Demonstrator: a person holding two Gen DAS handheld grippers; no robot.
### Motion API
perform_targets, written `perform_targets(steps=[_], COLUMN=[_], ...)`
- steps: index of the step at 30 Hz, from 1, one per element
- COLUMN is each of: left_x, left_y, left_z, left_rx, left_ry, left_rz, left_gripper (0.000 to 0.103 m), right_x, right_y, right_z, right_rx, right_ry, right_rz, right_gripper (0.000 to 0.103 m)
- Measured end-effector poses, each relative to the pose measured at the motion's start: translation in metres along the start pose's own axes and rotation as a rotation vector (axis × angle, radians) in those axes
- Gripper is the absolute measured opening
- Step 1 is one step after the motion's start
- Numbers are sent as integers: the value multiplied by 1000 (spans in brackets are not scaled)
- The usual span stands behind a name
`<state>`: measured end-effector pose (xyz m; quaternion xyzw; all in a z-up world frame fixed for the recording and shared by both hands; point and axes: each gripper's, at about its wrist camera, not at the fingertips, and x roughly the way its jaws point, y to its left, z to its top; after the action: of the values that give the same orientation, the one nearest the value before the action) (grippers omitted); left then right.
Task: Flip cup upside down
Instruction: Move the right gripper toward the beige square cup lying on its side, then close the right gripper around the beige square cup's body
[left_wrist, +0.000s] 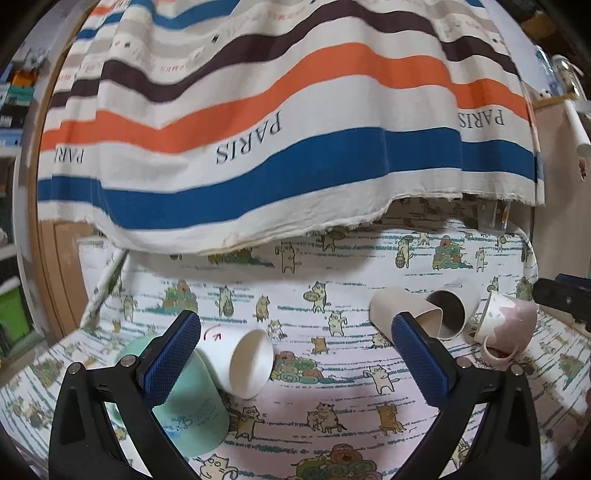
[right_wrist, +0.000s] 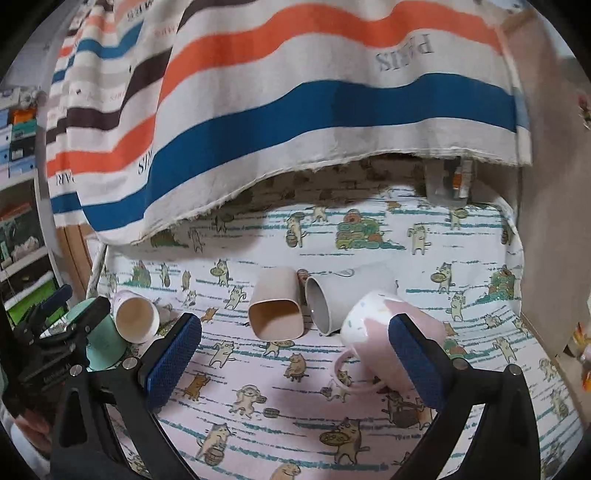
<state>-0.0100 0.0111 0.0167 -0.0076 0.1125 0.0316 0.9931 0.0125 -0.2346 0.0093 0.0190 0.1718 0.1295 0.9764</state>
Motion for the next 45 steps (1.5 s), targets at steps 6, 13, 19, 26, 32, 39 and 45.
perform_targets(steps=[6,13,19,26,32,39,45], left_x=[16,31,35,39,39,40,41], left_y=[19,42,53,52,52,58,56], left_z=[0,-4,-4,-5,-5,-4,-4], left_rx=[-90,-183,-210,-217,-228,-251,-236], left_ry=[96,162,157,185,194,190,188], left_rz=[-14,41,90,57,40,49,63], left_gripper=[103,103,103,103,103,103,103], right_x=[43,119,160,183,199,222,221], right_y=[24,44,49,53,54,48,50], right_z=[22,29,26,24,19,13,9], right_rx=[-27,-2,-16,-103,-137,-95,-101], right_ry=[104,274,337,335,359,410,415], right_rz=[46,19,-51,-165,-197,-192,-179], right_gripper=[102,93,88,88,88,86,71])
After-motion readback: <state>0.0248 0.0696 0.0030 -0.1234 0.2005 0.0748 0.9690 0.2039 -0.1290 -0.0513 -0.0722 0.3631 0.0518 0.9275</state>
